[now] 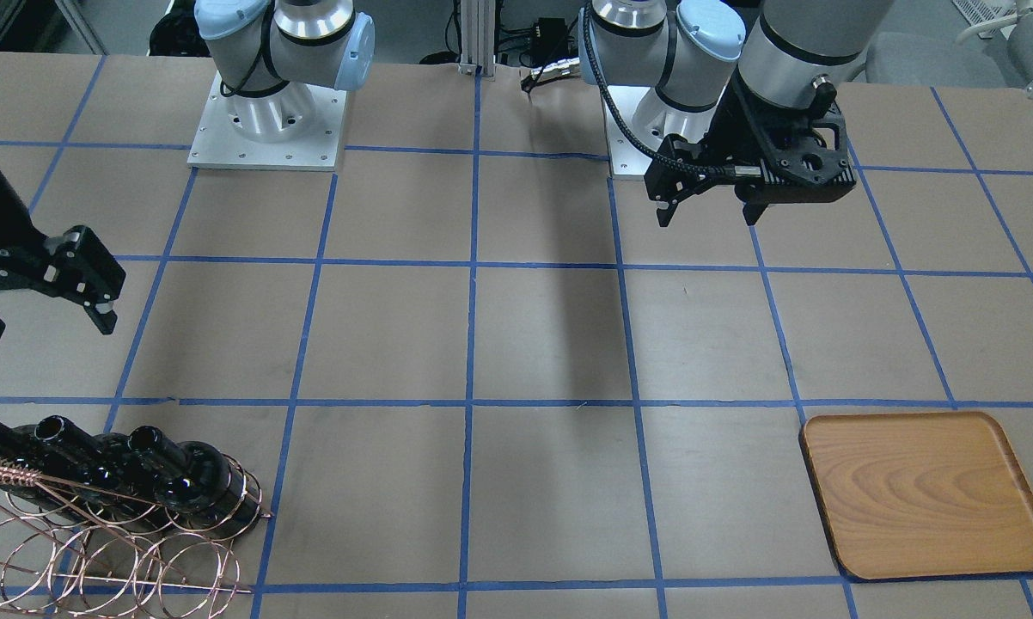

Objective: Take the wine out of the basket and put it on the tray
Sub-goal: 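Lower the right gripper over the bottles in the copper wire rack, then grasp the neck of a dark wine bottle with the right gripper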

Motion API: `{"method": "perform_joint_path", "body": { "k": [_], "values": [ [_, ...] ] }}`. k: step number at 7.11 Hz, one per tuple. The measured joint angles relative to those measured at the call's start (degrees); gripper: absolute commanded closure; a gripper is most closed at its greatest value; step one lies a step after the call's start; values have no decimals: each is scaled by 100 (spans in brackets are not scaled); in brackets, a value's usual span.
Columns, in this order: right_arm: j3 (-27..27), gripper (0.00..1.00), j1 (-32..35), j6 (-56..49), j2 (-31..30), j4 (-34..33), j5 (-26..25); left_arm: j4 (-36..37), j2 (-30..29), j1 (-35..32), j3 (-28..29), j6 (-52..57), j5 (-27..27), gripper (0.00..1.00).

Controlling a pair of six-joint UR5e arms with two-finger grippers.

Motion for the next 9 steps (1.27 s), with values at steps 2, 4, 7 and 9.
{"method": "perform_joint_path", "body": {
  "k": [2, 4, 7, 9],
  "values": [
    [-1, 11, -16, -4, 423, -524, -11, 1, -1, 0, -7, 3, 0, 0],
    [-5, 18, -19, 43, 768, -931, -9, 2, -4, 0, -8, 4, 0, 0],
    [-1, 29, -20, 58, 925, -1035, -10, 2, -5, 0, -15, 8, 0, 0],
    [-1, 45, -20, 61, 941, -1035, -17, 2, -4, 0, -17, 16, 0, 0]
  ]
}}
